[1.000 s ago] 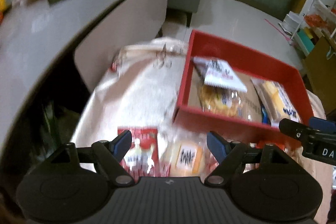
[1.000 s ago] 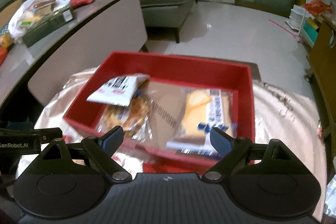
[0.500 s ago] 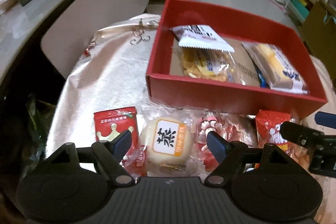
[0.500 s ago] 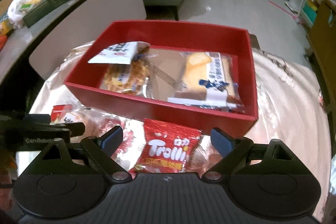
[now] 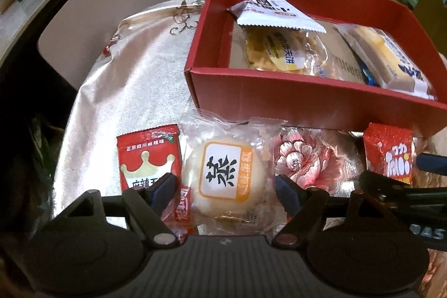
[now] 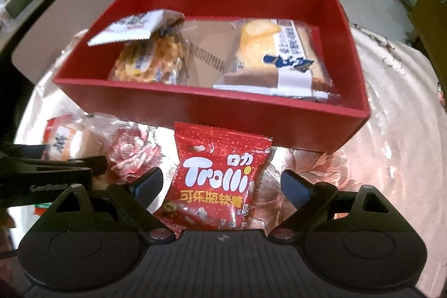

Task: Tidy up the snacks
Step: 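Close the left tool on the egg-cake bun while the right tool grasps the red Trolli bag, then lift and carry the egg-cake bun and Trolli bag over the red box with both tools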

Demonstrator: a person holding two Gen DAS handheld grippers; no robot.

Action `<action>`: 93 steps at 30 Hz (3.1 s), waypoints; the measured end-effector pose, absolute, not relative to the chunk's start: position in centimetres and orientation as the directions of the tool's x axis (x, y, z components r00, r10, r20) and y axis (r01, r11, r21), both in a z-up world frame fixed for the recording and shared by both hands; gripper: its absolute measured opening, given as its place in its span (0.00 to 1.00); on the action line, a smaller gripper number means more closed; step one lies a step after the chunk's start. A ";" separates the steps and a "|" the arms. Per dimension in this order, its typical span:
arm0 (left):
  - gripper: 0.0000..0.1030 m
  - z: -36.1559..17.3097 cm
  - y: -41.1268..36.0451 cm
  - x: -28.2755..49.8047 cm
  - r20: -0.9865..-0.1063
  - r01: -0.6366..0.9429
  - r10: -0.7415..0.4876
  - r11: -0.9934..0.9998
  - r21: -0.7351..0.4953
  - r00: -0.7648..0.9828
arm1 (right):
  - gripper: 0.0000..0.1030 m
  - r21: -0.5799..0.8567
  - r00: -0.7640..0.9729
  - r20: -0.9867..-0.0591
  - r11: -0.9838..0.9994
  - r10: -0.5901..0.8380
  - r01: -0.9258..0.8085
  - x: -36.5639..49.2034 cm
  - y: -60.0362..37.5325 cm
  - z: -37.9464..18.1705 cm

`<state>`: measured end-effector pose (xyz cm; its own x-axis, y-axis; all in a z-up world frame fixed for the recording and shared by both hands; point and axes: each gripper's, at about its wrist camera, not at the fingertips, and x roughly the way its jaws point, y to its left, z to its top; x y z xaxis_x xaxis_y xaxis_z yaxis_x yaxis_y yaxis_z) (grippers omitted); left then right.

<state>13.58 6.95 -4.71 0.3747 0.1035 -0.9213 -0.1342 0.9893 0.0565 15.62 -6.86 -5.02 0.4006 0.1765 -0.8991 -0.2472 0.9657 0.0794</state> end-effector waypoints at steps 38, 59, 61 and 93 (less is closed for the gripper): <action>0.50 -1.7 6.0 11.0 -0.900 -0.136 0.004 0.989 -0.062 0.435 | 0.64 0.042 0.482 -0.854 0.950 0.196 -0.310 12.9 -6.4 -1.2; 0.49 2.7 4.1 7.9 -0.821 -0.088 -0.019 0.993 -0.084 0.570 | 0.64 0.074 0.590 -0.781 0.968 0.205 -0.238 9.0 -8.6 3.1; 0.49 3.1 4.1 7.9 -0.812 -0.089 -0.016 0.993 -0.083 0.583 | 0.64 0.075 0.598 -0.774 0.969 0.207 -0.237 9.1 -8.6 3.4; 0.49 8.5 2.9 9.6 -0.613 -0.100 0.079 0.995 0.001 0.786 | 0.64 0.095 0.736 -0.631 0.966 0.245 -0.239 10.7 -9.5 8.0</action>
<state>9.57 2.91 8.45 0.7860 0.0790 -0.6132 -0.0995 0.9950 0.0007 10.69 -9.45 8.02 0.7363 0.2446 -0.6308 -0.2393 0.9662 0.0954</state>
